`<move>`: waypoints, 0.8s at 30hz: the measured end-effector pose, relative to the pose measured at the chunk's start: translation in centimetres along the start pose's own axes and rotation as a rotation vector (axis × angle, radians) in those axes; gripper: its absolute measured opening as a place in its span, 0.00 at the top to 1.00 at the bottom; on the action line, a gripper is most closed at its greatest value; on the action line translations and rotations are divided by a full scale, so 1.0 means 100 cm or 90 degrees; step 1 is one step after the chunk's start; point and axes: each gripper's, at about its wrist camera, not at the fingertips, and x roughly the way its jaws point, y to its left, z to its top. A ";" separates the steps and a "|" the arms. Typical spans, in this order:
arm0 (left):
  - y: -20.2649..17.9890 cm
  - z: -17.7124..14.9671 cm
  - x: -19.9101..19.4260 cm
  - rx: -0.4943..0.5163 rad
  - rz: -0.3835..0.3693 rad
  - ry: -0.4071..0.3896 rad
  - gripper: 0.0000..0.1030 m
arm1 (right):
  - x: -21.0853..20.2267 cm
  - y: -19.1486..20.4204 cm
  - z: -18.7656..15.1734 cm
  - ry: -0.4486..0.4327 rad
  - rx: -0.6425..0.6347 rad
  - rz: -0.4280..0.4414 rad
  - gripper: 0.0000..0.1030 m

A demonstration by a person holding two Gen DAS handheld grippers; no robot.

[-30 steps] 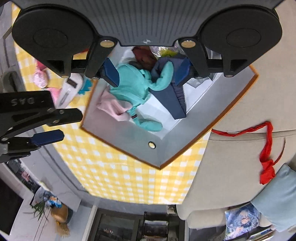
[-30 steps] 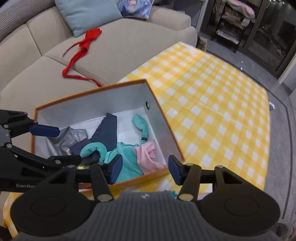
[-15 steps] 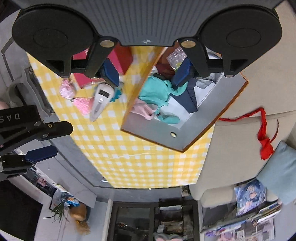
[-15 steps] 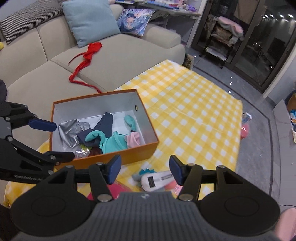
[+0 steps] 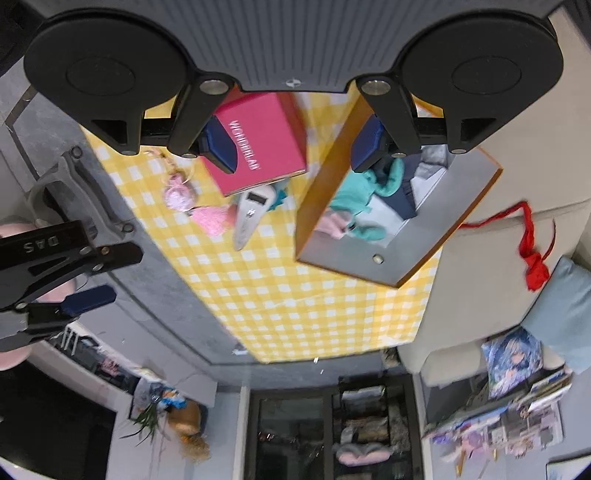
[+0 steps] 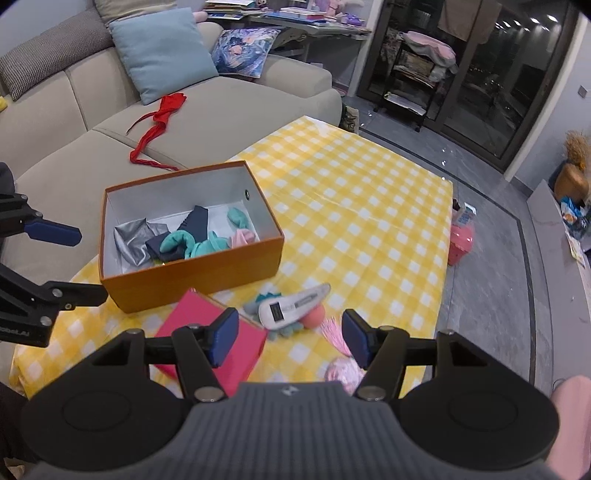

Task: Organize soft objects
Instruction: 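Withdraw both tools from the box toward the white packet on the table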

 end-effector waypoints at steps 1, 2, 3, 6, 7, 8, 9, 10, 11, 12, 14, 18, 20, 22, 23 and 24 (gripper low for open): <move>-0.005 -0.003 -0.002 0.005 -0.006 -0.004 0.17 | -0.002 -0.002 -0.006 0.001 0.001 0.000 0.40; -0.011 -0.007 -0.003 0.011 -0.012 -0.007 0.17 | -0.003 -0.005 -0.013 0.002 0.001 -0.001 0.40; -0.017 -0.011 -0.005 0.017 -0.017 -0.009 0.17 | -0.004 -0.007 -0.020 0.004 0.004 -0.001 0.40; -0.035 -0.026 -0.005 0.037 -0.016 -0.011 0.17 | 0.000 -0.016 -0.043 0.013 0.018 0.003 0.39; -0.038 -0.031 -0.005 0.040 -0.017 -0.012 0.17 | 0.003 -0.020 -0.052 0.018 0.025 0.004 0.39; -0.042 -0.036 -0.004 0.039 -0.019 -0.013 0.17 | 0.007 -0.024 -0.060 0.024 0.032 0.003 0.38; -0.046 -0.042 -0.003 0.033 -0.026 -0.011 0.17 | 0.010 -0.027 -0.069 0.030 0.039 0.001 0.37; -0.050 -0.047 -0.002 0.025 -0.035 -0.010 0.16 | 0.015 -0.030 -0.079 0.038 0.047 -0.001 0.37; -0.054 -0.053 0.001 0.018 -0.045 -0.007 0.17 | 0.020 -0.032 -0.087 0.046 0.053 -0.001 0.37; -0.059 -0.059 0.003 0.014 -0.050 -0.006 0.17 | 0.025 -0.035 -0.096 0.054 0.061 -0.001 0.37; -0.066 -0.069 0.009 0.015 -0.055 0.004 0.16 | 0.035 -0.039 -0.114 0.066 0.078 0.000 0.37; -0.081 -0.091 0.027 0.017 -0.063 0.037 0.16 | 0.053 -0.044 -0.151 0.095 0.097 0.005 0.37; -0.087 -0.103 0.035 0.017 -0.065 0.049 0.17 | 0.062 -0.046 -0.168 0.112 0.104 0.004 0.37; -0.094 -0.116 0.043 0.025 -0.054 0.052 0.16 | 0.071 -0.047 -0.185 0.128 0.114 0.010 0.37; -0.099 -0.122 0.049 0.030 -0.050 0.056 0.16 | 0.076 -0.047 -0.191 0.136 0.116 0.014 0.37; -0.102 -0.129 0.055 0.032 -0.049 0.061 0.16 | 0.080 -0.045 -0.199 0.143 0.117 0.019 0.37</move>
